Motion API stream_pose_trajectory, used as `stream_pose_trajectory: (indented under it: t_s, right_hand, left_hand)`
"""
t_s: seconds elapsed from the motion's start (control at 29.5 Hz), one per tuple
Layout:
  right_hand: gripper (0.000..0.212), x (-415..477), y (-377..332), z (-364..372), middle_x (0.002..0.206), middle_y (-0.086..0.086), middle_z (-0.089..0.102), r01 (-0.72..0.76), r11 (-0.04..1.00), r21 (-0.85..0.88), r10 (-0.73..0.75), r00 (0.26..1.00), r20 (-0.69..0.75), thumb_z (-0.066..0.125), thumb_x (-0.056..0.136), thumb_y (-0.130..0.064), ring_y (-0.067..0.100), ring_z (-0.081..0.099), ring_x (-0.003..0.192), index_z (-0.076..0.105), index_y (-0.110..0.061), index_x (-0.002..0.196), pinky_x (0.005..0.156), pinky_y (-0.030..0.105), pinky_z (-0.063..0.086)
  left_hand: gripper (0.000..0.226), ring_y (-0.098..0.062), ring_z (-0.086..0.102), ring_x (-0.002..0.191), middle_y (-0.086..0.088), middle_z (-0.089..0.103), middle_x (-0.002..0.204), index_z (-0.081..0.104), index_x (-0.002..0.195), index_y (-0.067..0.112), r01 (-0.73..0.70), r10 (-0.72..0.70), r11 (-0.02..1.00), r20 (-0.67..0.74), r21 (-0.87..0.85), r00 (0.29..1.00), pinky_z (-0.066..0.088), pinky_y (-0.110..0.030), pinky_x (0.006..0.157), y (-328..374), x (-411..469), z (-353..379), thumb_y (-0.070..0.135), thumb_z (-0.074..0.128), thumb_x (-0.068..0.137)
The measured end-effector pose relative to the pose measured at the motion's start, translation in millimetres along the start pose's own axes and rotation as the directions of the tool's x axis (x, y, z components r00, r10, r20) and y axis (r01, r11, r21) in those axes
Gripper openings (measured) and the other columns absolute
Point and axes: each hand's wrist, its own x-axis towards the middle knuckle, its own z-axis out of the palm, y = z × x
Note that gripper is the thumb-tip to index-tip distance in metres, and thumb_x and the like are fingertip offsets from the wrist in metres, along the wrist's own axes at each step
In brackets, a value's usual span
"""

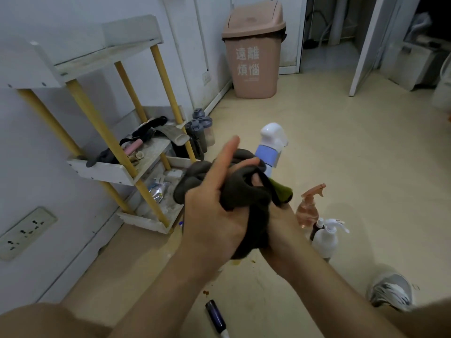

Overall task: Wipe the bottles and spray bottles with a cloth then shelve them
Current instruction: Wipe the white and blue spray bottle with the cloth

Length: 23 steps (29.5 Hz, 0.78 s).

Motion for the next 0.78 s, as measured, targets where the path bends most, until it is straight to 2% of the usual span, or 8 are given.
stream_pose_trajectory:
  t_s: [0.1, 0.17, 0.27, 0.37, 0.44, 0.58, 0.68, 0.78]
  right_hand:
    - [0.019, 4.9, -10.1, -8.6, 0.066, -0.006, 0.073, 0.056, 0.998, 0.025, -0.053, 0.995, -0.081, 0.066, 0.072, -0.037, 0.006, 0.071, 0.063, 0.07, -0.021, 0.08, 0.055, 0.02, 0.053]
    - [0.018, 8.9, -23.1, -16.7, 0.066, -0.004, 0.073, 0.113, 0.992, -0.057, -0.122, 0.976, -0.178, 0.071, 0.079, -0.036, 0.008, 0.071, 0.062, 0.07, -0.018, 0.08, 0.052, 0.02, 0.052]
    - [0.016, 10.9, -29.9, -22.2, 0.06, -0.009, 0.066, 0.256, 0.94, -0.226, -0.295, 0.942, -0.162, 0.072, 0.084, -0.027, 0.005, 0.064, 0.058, 0.067, -0.016, 0.075, 0.053, 0.017, 0.048]
    - [0.012, 7.4, -23.2, -20.3, 0.065, -0.008, 0.065, 0.398, 0.828, -0.395, -0.426, 0.905, 0.019, 0.074, 0.084, -0.018, 0.008, 0.063, 0.063, 0.064, -0.015, 0.077, 0.059, 0.018, 0.049]
    - [0.01, 6.8, -19.7, -20.4, 0.068, -0.006, 0.066, 0.433, 0.813, -0.389, -0.443, 0.894, 0.068, 0.074, 0.084, -0.016, 0.01, 0.065, 0.066, 0.065, -0.017, 0.079, 0.062, 0.021, 0.049]
    - [0.013, 4.7, -25.8, -17.1, 0.065, -0.012, 0.066, 0.471, 0.812, -0.343, -0.456, 0.88, 0.13, 0.072, 0.08, -0.019, 0.007, 0.064, 0.064, 0.066, -0.026, 0.072, 0.061, 0.018, 0.048]
    - [0.017, 5.0, -25.3, -19.2, 0.067, -0.009, 0.068, 0.344, 0.908, -0.239, -0.363, 0.931, -0.042, 0.074, 0.079, -0.034, 0.01, 0.067, 0.07, 0.07, -0.024, 0.067, 0.065, 0.023, 0.052]
    - [0.031, 1.6, -26.0, -20.7, 0.062, 0.001, 0.057, 0.161, 0.971, -0.175, -0.2, 0.952, -0.233, 0.059, 0.092, -0.043, -0.007, 0.057, 0.057, 0.06, -0.022, 0.069, 0.053, 0.002, 0.041]
  left_hand:
    - [0.08, -0.013, 0.063, 0.115, 0.012, 0.066, 0.123, 0.044, 0.141, 0.026, 0.295, -0.197, 0.887, 0.287, -0.355, 0.938, 0.054, -0.028, 0.091, 1.6, 1.5, -11.3, -0.001, 0.064, 0.069]
    - [0.088, -0.03, 0.057, 0.125, -0.007, 0.058, 0.138, 0.04, 0.143, 0.012, 0.537, -0.188, 0.569, 0.538, -0.622, 0.822, 0.051, -0.044, 0.099, -0.4, 4.9, -26.8, -0.001, 0.056, 0.058]
    - [0.049, -0.033, 0.062, 0.118, -0.018, 0.063, 0.128, 0.054, 0.125, 0.006, 0.594, -0.395, 0.181, 0.495, -0.784, 0.774, 0.048, -0.046, 0.103, -6.0, 4.9, -24.6, 0.004, 0.051, 0.077]
    - [0.012, -0.02, 0.067, 0.072, -0.009, 0.07, 0.085, 0.066, 0.088, 0.014, 0.634, -0.662, 0.37, 0.285, -0.68, 0.693, 0.057, -0.031, 0.063, -20.0, -0.2, -7.7, 0.014, 0.066, 0.076]
    - [0.005, -0.018, 0.062, 0.062, -0.005, 0.067, 0.071, 0.064, 0.079, 0.013, 0.719, -0.722, 0.479, 0.24, -0.504, 0.649, 0.052, -0.029, 0.054, -27.6, -4.4, -2.8, 0.018, 0.067, 0.078]
    - [0.026, -0.005, 0.065, 0.064, -0.003, 0.068, 0.095, 0.059, 0.095, 0.018, 0.832, -0.762, 0.442, 0.349, -0.337, 0.546, 0.054, -0.018, 0.056, -21.7, -16.5, -0.2, 0.007, 0.036, 0.103]
    - [0.038, -0.013, 0.066, 0.079, -0.002, 0.066, 0.111, 0.056, 0.122, 0.013, 0.831, -0.691, 0.324, 0.487, -0.451, 0.534, 0.057, -0.024, 0.065, -16.0, -22.2, -0.2, 0.041, 0.049, 0.097]
    - [0.091, -0.014, 0.062, 0.119, 0.005, 0.063, 0.132, 0.048, 0.138, 0.035, 0.736, -0.485, 0.568, 0.573, -0.369, 0.661, 0.053, -0.033, 0.094, -18.7, -12.8, -7.1, 0.064, 0.081, 0.059]
